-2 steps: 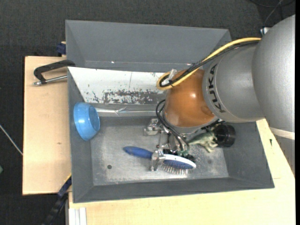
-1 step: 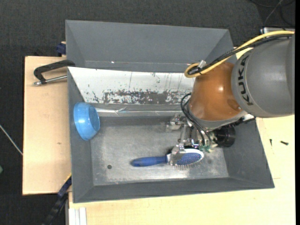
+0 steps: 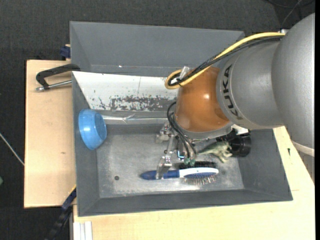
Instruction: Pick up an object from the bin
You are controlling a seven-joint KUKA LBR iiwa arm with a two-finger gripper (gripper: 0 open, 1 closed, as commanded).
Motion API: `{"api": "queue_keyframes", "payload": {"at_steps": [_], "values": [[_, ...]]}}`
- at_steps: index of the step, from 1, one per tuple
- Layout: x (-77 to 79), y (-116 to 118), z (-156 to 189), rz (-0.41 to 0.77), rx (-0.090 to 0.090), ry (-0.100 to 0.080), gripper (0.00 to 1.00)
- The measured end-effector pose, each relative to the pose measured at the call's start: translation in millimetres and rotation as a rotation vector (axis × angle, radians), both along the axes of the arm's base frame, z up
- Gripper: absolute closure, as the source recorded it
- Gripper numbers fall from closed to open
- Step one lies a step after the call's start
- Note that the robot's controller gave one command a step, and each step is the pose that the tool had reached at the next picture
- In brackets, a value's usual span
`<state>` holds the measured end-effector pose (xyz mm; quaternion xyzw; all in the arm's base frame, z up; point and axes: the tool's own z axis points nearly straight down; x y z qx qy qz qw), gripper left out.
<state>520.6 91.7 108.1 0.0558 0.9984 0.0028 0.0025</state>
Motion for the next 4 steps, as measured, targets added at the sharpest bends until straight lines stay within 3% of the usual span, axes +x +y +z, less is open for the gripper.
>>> {"api": "queue_keyframes", "payload": {"at_steps": [1,2,3,4], "values": [[-4.4,-78,-34,0.076,0.001,0.003,0.00],[-2.9,-6,-35,0.002,-0.002,-0.007,0.00],[-0.6,-9,-34,-0.002,-0.002,-0.014,1.00],[1.9,-8,32,-0.001,-0.003,-0.005,1.00]]}}
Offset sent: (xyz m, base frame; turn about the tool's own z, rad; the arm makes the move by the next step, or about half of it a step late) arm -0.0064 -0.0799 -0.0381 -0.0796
